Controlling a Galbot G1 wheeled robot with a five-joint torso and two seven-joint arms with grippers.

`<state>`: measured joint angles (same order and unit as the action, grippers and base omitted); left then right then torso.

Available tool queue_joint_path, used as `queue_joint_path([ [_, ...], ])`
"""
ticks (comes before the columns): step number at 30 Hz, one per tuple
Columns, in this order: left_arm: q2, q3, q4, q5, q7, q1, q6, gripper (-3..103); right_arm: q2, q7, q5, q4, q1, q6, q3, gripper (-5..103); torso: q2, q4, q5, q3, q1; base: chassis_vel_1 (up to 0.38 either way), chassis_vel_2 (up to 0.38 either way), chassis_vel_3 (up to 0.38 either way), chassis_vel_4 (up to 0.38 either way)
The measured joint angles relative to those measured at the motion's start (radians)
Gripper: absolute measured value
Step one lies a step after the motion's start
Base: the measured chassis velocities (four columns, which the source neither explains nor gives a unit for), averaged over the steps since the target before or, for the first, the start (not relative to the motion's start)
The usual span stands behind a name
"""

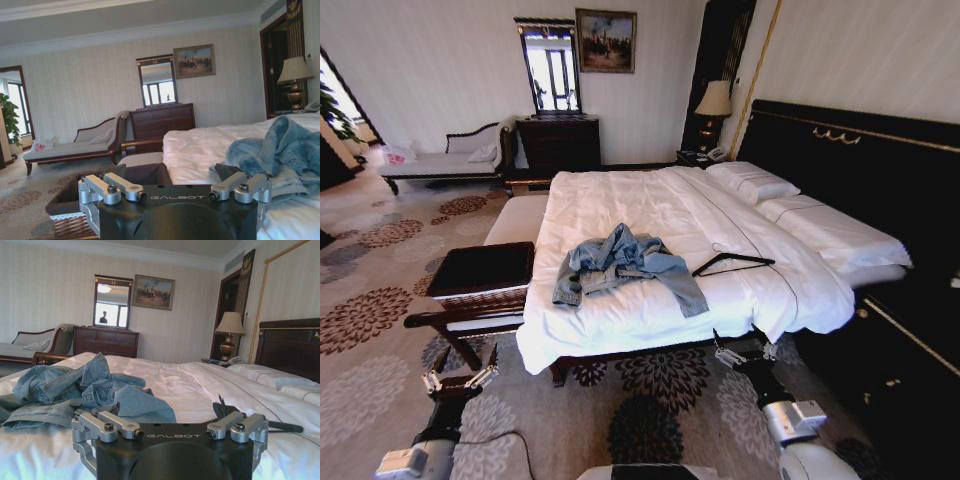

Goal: Pick up the clothes from the bed and hang them on the clothes hanger.

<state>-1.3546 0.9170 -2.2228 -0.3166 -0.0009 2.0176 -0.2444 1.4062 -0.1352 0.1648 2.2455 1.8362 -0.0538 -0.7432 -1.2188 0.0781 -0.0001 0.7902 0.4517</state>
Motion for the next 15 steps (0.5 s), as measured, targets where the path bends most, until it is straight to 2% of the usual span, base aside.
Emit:
queue_joint_path([
  [8,0.0,0.0,0.006,0.0,-0.001,0.0,-0.002,100,0.003,0.0,-0.002,-0.005,-0.001,-0.004,0.004,100,0.0,-0.0001,0.0001,0.0,0.001,-0.19,0.193,0.194,-0.184],
  [15,-0.001,0.0,0.007,0.0,-0.002,0.0,-0.003,100,0.006,0.0,-0.004,-0.007,-0.001,-0.009,0.006,100,0.0,-0.0001,0.0001,0.0,0.0,-0.171,0.076,0.173,-0.087],
])
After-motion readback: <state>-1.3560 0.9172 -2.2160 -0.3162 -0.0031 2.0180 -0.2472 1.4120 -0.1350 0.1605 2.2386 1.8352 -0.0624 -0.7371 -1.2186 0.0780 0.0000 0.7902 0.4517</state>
